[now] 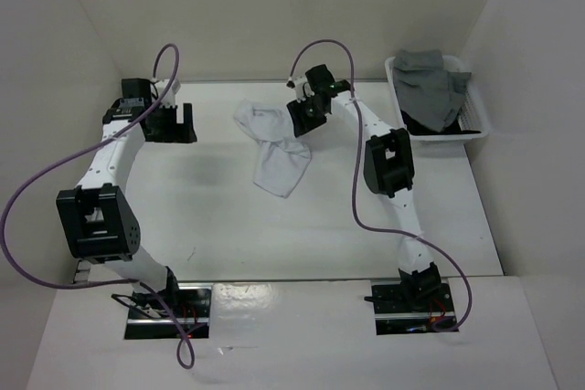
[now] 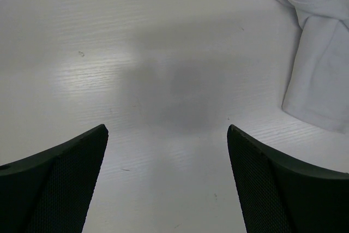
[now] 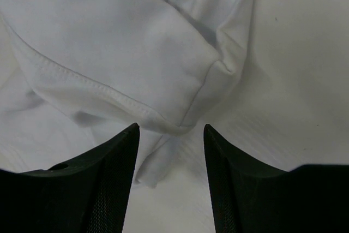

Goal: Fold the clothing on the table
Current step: Flatten the skirt out

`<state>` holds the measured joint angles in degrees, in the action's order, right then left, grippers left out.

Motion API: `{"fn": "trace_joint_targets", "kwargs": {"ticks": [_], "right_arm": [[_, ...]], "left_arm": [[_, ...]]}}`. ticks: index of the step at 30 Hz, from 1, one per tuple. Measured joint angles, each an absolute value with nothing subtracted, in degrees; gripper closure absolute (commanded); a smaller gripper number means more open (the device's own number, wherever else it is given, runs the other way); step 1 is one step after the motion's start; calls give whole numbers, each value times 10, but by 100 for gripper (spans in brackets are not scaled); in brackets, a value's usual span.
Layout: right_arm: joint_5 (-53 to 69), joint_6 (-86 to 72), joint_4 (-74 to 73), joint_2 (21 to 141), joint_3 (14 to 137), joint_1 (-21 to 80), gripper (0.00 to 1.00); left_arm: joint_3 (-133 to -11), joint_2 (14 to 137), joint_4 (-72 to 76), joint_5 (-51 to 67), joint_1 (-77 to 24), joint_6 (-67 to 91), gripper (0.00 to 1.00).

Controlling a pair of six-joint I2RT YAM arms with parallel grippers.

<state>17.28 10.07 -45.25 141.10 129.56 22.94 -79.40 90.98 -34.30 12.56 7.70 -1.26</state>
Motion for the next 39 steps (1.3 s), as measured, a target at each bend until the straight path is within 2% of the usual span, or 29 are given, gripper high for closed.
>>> {"fn": "trace_joint_targets", "kwargs": {"ticks": [8,20,24,26,29,30,33,34,39], "right_arm": [[178,99,-472,1443,1373,229,44],[173,100,-478,1484,1427,236,44],[167,100,-482,1509,1438,239,48],[163,100,-486,1520,1446,239,52],[153,103,-489,1533,1464,239,65],[150,103,-489,1534,1466,239,75],[142,105,-491,1536,1473,239,90],[140,104,-491,1536,1475,239,98],[137,104,-495,1536,1478,239,100]], "left_arm": [[-836,982,-354,162,71,-13,5],[-856,1017,-358,175,34,-14,6],[-856,1023,-359,175,30,-15,6],[-856,1025,-359,175,30,-15,6],[-856,1027,-360,175,30,-15,6],[-856,1029,-359,175,30,-15,6],[-858,1031,-361,175,28,-15,6],[-860,1033,-362,175,28,-15,6],[-888,1052,-366,177,24,-15,6]]}}
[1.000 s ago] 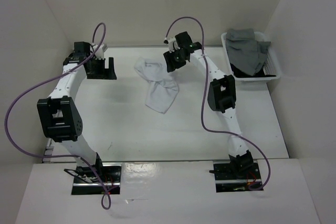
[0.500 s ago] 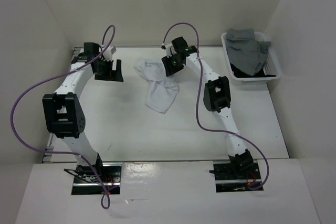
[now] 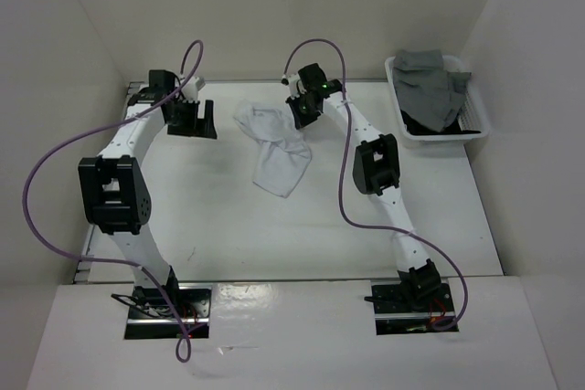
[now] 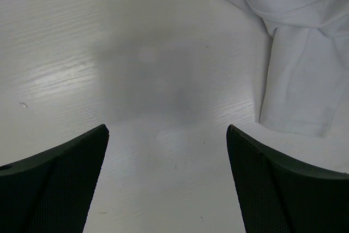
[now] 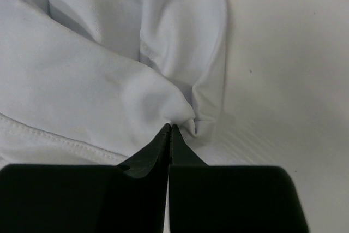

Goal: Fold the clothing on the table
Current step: Flatten the skirt out

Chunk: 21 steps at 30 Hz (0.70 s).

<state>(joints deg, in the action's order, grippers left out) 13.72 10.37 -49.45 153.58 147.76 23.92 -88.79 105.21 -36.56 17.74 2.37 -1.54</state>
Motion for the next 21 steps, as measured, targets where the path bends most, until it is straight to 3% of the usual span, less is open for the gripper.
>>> {"fn": "trace_joint_targets", "kwargs": {"ticks": [7,21], "right_arm": [[145,114,-509,1493,1433,239,100],[159,169,-504,1307,1212,244,100]], "left_arm": [[-968,1115,-365,182,6,-15,6],[-1155,1304,-331,250,-30,-23,7]]}}
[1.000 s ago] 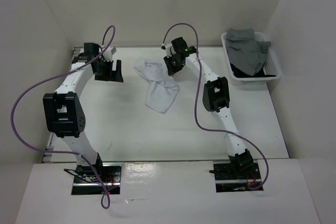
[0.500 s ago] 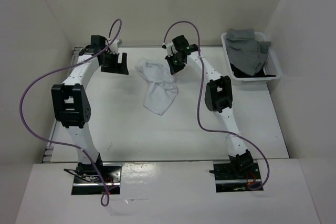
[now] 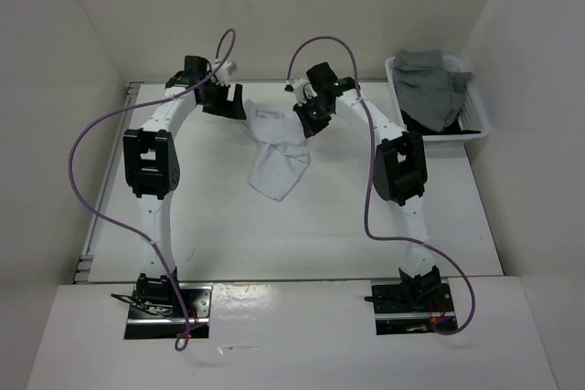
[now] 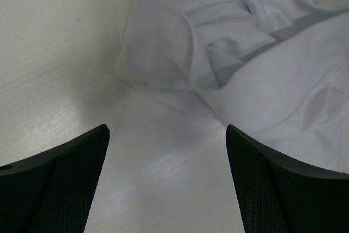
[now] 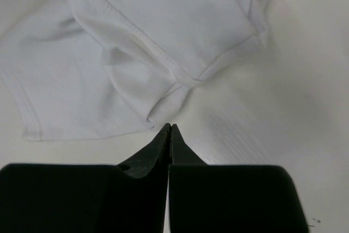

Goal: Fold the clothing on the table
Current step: Flatten the skirt out

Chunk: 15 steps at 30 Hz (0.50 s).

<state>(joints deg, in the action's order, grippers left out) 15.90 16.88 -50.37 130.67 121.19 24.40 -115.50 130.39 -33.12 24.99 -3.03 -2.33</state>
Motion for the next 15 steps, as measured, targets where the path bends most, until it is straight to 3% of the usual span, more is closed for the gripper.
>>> {"fn": "trace_joint_targets", "kwargs": {"ticks": [2,4,5,8,12,14,15], "right_arm": [[159,175,-503,1306,1198,246,96],[159,180,-503,1305,1182,248,75],[158,180,-503,1304,1174,249,55],[153,185,-502,1300,1149,249,50],[140,188,-502,1294,1129,249,50],[133,188,-501,1289,1121,249,50],[129,188,-501,1287,1119,249,50]], "left_arm": [[-1186,1334,-328,258,-35,-32,11],[-1224,1367,-333,262,-36,-44,12],[-1247,1384,-337,263,-37,-48,12],[-1330,1437,-359,269,-40,-69,16],[-1510,1529,-414,279,-39,-92,27],[-1573,1557,-428,283,-38,-103,54],[-1584,1560,-437,285,-38,-106,58]]}}
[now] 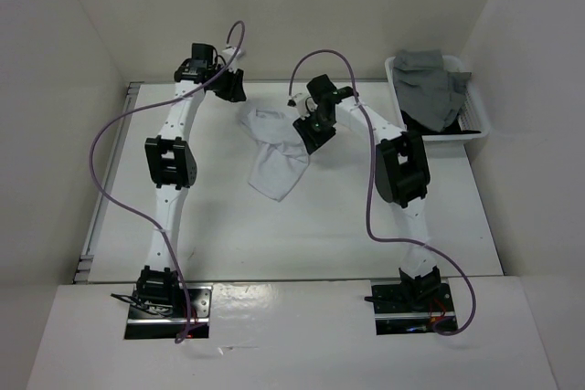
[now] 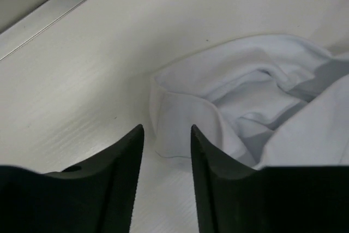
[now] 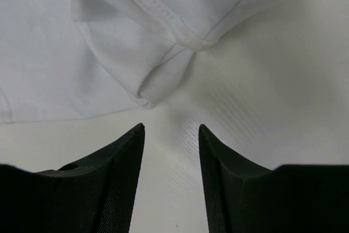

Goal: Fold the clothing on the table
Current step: Flatten the skirt out

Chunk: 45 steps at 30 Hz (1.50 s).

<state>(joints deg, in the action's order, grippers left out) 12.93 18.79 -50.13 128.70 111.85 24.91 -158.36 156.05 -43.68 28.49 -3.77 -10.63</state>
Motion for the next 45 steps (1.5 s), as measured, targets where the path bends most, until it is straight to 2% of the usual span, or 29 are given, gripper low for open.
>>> {"fn": "trace_joint_targets", "kwargs": {"ticks": [3,8,10,13,22,27,29,31,32,35,44,45], "right_arm": [[119,188,-501,1278,1113,249,50],[106,188,-500,1268,1112,249,50],[100,188,-500,1265,1112,249,50],[97,188,-500,1263,1112,249,50],[88,192,-498,1261,1102,249,50],[81,192,-498,1261,1095,250,50],[78,192,-498,1261,1095,251,50],[76,192,-498,1261,1095,253,50],[75,192,-498,1261,1095,255,50],[71,192,-498,1261,1095,259,50],[60,191,-497,1261,1095,266,50],[58,189,-495,1261,1096,266,47]], "left_arm": [[-1606,1564,-455,302,-36,-120,58],[-1628,1578,-479,332,-35,-134,50],[-1635,1589,-491,338,-35,-141,35],[-1646,1607,-509,342,-35,-150,27],[-1671,1640,-526,335,-35,-152,27],[-1674,1643,-528,336,-35,-154,40],[-1676,1647,-528,338,-35,-155,48],[-1677,1651,-528,341,-36,-160,64],[-1677,1653,-529,343,-36,-161,80],[-1677,1657,-530,349,-36,-163,99],[-1688,1657,-584,362,-32,-130,100],[-1690,1657,-604,368,-31,-129,100]]}}
